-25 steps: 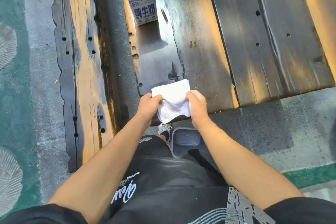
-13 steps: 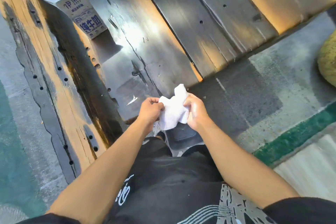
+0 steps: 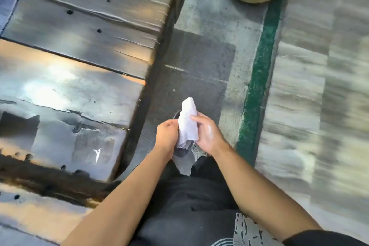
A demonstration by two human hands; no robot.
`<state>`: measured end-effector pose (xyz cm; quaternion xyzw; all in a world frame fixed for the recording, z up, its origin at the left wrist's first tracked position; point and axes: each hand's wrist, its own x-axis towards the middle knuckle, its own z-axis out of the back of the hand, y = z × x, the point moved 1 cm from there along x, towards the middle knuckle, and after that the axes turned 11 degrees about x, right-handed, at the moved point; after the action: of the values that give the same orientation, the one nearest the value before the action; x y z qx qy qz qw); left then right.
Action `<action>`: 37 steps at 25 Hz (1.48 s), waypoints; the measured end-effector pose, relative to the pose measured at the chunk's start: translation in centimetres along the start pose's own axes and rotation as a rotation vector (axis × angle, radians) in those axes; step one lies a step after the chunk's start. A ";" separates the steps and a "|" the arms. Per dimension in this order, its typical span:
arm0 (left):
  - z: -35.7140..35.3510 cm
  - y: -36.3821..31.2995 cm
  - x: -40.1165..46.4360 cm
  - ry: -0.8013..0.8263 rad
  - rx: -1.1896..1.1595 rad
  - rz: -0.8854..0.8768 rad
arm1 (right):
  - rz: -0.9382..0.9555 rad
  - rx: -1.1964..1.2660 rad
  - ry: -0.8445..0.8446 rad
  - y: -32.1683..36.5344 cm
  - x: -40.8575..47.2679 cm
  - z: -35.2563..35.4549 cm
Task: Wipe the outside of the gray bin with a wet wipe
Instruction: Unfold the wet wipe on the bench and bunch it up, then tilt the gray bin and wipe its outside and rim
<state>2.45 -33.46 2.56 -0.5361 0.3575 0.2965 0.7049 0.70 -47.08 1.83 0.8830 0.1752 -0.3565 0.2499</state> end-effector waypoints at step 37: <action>-17.7 30.0 13.5 0.462 0.761 -0.146 | 0.384 0.209 -0.461 -23.2 4.0 37.6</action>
<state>-17.25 -42.63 -27.85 -0.3147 0.5504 -0.0340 0.7726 -28.25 -48.96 -31.69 0.8169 -0.0934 -0.5095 0.2536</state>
